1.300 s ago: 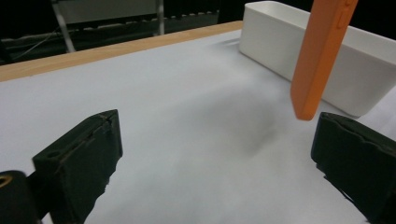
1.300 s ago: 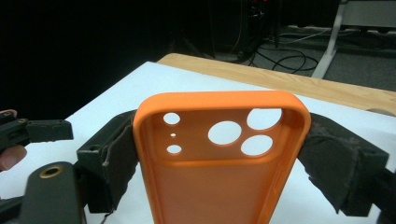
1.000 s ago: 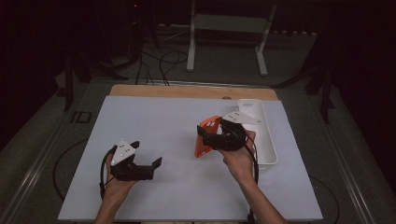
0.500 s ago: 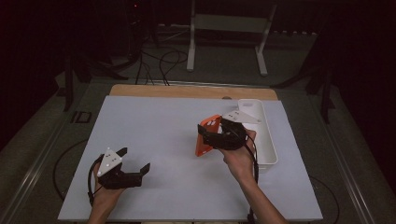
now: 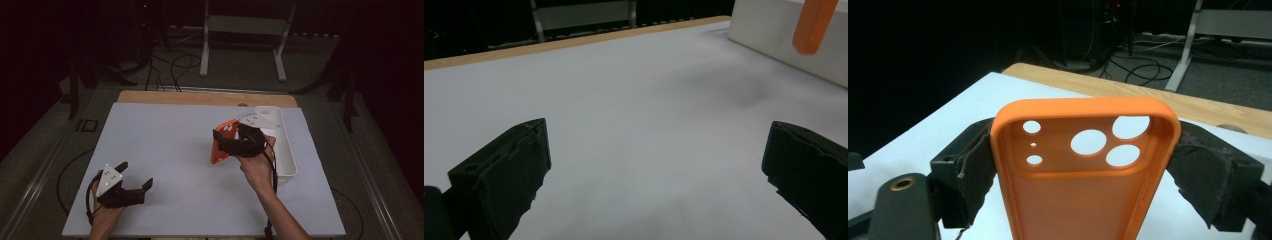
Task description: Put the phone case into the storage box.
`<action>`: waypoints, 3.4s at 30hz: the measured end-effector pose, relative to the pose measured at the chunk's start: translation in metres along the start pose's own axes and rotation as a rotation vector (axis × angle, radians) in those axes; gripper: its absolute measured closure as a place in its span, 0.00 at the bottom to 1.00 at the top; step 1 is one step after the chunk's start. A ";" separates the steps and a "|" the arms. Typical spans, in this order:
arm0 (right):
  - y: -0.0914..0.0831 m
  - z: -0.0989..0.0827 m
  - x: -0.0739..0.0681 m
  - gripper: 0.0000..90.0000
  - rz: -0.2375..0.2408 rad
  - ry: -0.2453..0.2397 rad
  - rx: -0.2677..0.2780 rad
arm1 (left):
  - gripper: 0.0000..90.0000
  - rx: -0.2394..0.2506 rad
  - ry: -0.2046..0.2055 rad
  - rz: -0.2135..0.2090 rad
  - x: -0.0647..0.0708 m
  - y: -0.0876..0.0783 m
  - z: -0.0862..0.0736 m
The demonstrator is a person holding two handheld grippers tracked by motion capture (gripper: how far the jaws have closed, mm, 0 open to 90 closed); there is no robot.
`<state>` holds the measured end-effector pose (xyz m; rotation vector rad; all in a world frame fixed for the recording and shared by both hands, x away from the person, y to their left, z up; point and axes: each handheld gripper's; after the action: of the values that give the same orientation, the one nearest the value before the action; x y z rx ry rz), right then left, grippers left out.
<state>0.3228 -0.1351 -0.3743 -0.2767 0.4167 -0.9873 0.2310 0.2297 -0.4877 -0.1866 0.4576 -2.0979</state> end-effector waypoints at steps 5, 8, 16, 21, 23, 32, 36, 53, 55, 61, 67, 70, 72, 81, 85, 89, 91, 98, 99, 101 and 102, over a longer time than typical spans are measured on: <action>0.002 0.004 0.000 0.18 -0.003 -0.002 0.008 | 0.00 0.004 -0.003 0.005 0.000 0.001 -0.003; 0.003 0.007 -0.001 0.18 -0.005 0.000 0.009 | 0.00 0.000 -0.004 0.005 0.000 0.002 -0.005; 0.003 0.015 -0.001 0.18 -0.018 -0.006 0.023 | 0.00 -0.011 -0.005 0.015 0.000 0.003 -0.009; 0.004 0.021 0.001 0.18 -0.027 -0.003 0.031 | 0.00 -0.011 -0.006 0.019 0.000 0.004 -0.009; 0.004 0.024 0.000 0.18 -0.032 -0.005 0.035 | 0.00 -0.012 -0.005 0.018 0.000 0.005 -0.010; 0.012 0.035 0.003 0.18 -0.058 -0.004 0.047 | 0.00 -0.013 -0.010 0.015 0.000 0.004 -0.010; 0.016 0.039 0.006 0.18 -0.076 -0.004 0.046 | 0.00 -0.017 -0.005 0.013 0.001 0.005 -0.010; 0.028 0.052 0.024 0.18 -0.125 0.023 0.051 | 0.00 -0.019 -0.009 0.015 0.001 0.005 -0.010; 0.029 0.053 0.025 0.18 -0.130 0.023 0.052 | 0.00 -0.018 -0.009 0.014 0.001 0.005 -0.010; 0.032 0.056 0.030 0.18 -0.147 0.024 0.056 | 0.00 -0.018 -0.007 0.013 0.002 0.005 -0.010; 0.035 0.057 0.036 0.18 -0.167 0.031 0.051 | 0.00 -0.018 -0.007 0.015 0.002 0.005 -0.010; 0.036 0.059 0.039 0.18 -0.172 0.038 0.049 | 0.00 -0.020 -0.006 0.014 0.002 0.006 -0.010; 0.036 0.060 0.041 0.18 -0.179 0.039 0.049 | 0.00 -0.021 -0.006 0.013 0.002 0.006 -0.010; 0.036 0.066 0.047 0.18 -0.202 0.043 0.053 | 0.00 -0.023 -0.005 0.010 0.004 0.007 -0.010; 0.037 0.069 0.052 0.18 -0.216 0.046 0.052 | 0.00 -0.025 -0.004 0.010 0.004 0.007 -0.011; 0.039 0.070 0.057 0.18 -0.225 0.054 0.051 | 0.00 -0.027 -0.003 0.009 0.004 0.008 -0.011; 0.039 0.071 0.059 0.18 -0.228 0.061 0.051 | 0.00 -0.027 -0.003 0.010 0.004 0.008 -0.011; 0.041 0.073 0.064 0.18 -0.242 0.072 0.054 | 0.00 -0.025 -0.001 0.006 0.005 0.008 -0.011; 0.041 0.074 0.066 0.18 -0.243 0.075 0.056 | 0.00 -0.025 -0.001 0.007 0.005 0.008 -0.011; 0.042 0.074 0.068 0.18 -0.247 0.082 0.054 | 0.00 -0.024 -0.003 0.006 0.005 0.008 -0.011; 0.043 0.074 0.069 0.18 -0.252 0.081 0.054 | 0.00 -0.026 -0.001 0.006 0.005 0.007 -0.010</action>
<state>0.4217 -0.1686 -0.3408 -0.2445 0.4355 -1.2579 0.2307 0.2243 -0.5004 -0.2015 0.4842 -2.0866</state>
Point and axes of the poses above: each handheld gripper's, and its own axes: y roughly forward along the jaws, z roughly out of its top, x roughly to its right, and after that the axes turned 5 degrees about y, right-handed
